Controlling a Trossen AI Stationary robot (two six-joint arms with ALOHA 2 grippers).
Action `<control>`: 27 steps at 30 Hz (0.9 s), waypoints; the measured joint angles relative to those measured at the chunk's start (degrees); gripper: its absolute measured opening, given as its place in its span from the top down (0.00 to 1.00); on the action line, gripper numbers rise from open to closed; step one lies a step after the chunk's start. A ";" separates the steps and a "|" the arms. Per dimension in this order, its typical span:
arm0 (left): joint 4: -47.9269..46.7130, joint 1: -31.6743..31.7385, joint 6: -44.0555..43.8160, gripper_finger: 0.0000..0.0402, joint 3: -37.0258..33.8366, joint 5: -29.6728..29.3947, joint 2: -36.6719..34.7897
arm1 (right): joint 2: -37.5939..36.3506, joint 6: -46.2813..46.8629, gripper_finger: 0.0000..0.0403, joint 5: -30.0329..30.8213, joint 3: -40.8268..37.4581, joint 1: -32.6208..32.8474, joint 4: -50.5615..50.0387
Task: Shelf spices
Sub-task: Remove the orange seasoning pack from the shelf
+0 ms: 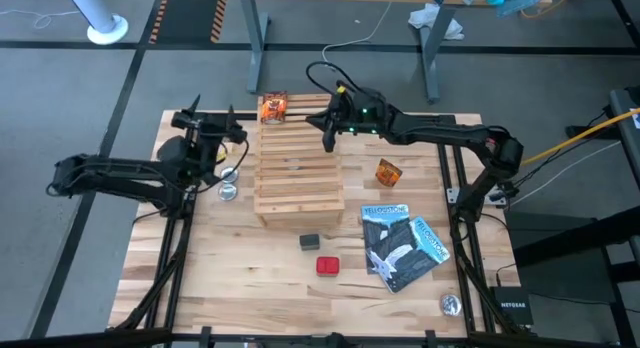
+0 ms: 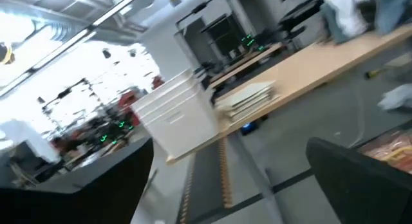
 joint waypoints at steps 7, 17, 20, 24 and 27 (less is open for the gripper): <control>-22.11 10.59 -20.89 0.01 -0.64 14.87 0.08 | 5.71 2.29 0.92 -3.29 0.28 -2.36 4.21; -41.54 29.04 -44.77 0.01 -0.64 46.08 0.09 | 13.80 3.19 0.92 -6.13 13.52 -3.18 -0.88; -42.23 33.09 -47.94 0.01 -0.64 54.10 0.09 | 16.51 3.11 0.92 -6.00 19.10 -3.12 -5.37; -42.22 36.74 -51.02 0.01 -0.64 62.94 0.09 | 19.52 3.13 0.92 -4.15 24.78 -3.17 -11.96; -42.73 38.02 -52.01 0.01 -0.64 66.63 0.09 | 20.86 3.10 0.92 -0.64 27.00 -3.16 -15.42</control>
